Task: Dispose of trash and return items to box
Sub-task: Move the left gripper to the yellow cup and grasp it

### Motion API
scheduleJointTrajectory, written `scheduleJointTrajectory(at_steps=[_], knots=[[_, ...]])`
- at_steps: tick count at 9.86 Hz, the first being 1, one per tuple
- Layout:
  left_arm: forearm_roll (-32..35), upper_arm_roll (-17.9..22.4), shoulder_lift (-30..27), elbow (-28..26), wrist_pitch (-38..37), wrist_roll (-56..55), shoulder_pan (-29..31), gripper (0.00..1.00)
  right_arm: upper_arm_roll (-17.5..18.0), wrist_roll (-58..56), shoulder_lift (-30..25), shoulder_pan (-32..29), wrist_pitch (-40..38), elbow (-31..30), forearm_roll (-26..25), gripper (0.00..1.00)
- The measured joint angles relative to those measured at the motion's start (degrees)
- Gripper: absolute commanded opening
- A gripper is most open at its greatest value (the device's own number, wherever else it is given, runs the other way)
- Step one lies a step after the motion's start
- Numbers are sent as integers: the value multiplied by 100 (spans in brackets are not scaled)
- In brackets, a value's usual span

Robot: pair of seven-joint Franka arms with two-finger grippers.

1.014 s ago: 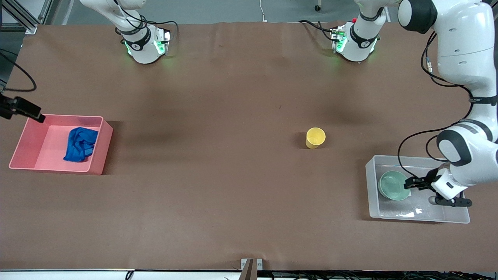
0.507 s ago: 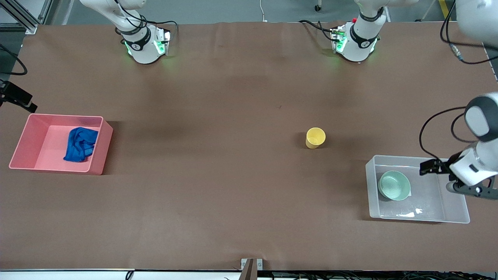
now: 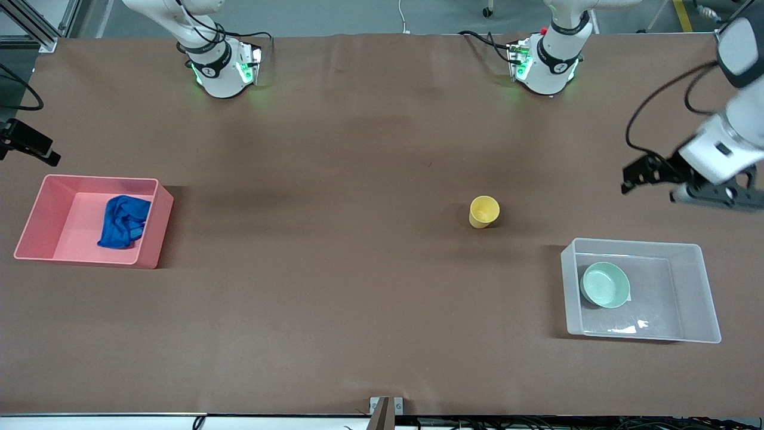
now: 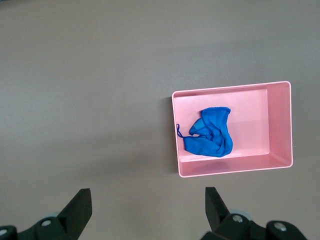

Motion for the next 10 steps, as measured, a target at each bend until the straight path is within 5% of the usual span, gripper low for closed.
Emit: scheduleJointTrajectory(at_steps=[2,5,10], knots=[[1,-514,-223,-482,111,-640,15,100,-4,0,4,-2,-5,2,0,100],[3,-1208,-20,-1637,1472,-1166,16,98,-3,0,7,-1,-6,7,0,100],[3,-1574,1370,-2207,3337,-1399,11,93,-3,0,11,-1,-17,12,0,100]])
